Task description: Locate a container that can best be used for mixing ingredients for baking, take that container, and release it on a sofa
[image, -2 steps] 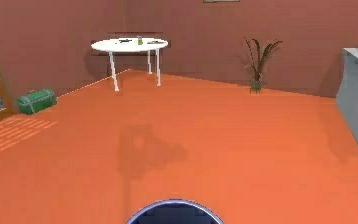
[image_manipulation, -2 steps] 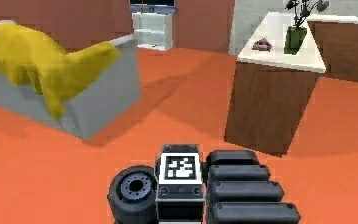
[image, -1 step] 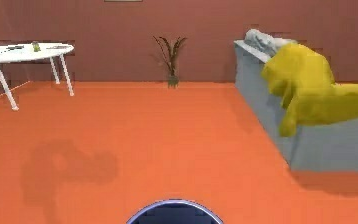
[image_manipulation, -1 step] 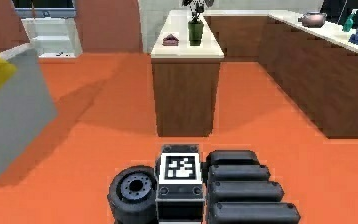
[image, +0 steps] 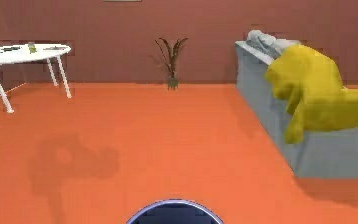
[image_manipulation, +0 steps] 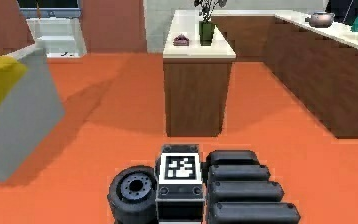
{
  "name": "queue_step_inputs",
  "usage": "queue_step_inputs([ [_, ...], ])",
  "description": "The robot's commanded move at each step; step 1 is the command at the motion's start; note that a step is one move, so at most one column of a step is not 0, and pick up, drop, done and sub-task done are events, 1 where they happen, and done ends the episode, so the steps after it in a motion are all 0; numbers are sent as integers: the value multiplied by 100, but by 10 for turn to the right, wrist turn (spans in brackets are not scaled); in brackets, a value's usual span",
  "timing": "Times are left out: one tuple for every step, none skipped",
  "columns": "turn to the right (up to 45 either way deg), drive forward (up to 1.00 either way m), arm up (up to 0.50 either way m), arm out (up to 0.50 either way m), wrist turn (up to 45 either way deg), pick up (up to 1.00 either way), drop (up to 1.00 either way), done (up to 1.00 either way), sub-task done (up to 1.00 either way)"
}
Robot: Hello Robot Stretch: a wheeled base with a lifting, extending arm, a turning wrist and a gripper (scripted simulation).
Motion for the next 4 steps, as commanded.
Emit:
queue_step_inputs([
  [450,0,0,0,0,0,0,0,0],
  [240,0,0,0,0,0,0,0,0],
  [0,100,0,0,0,0,0,0,0],
  [30,0,0,0,0,0,0,0,0],
])
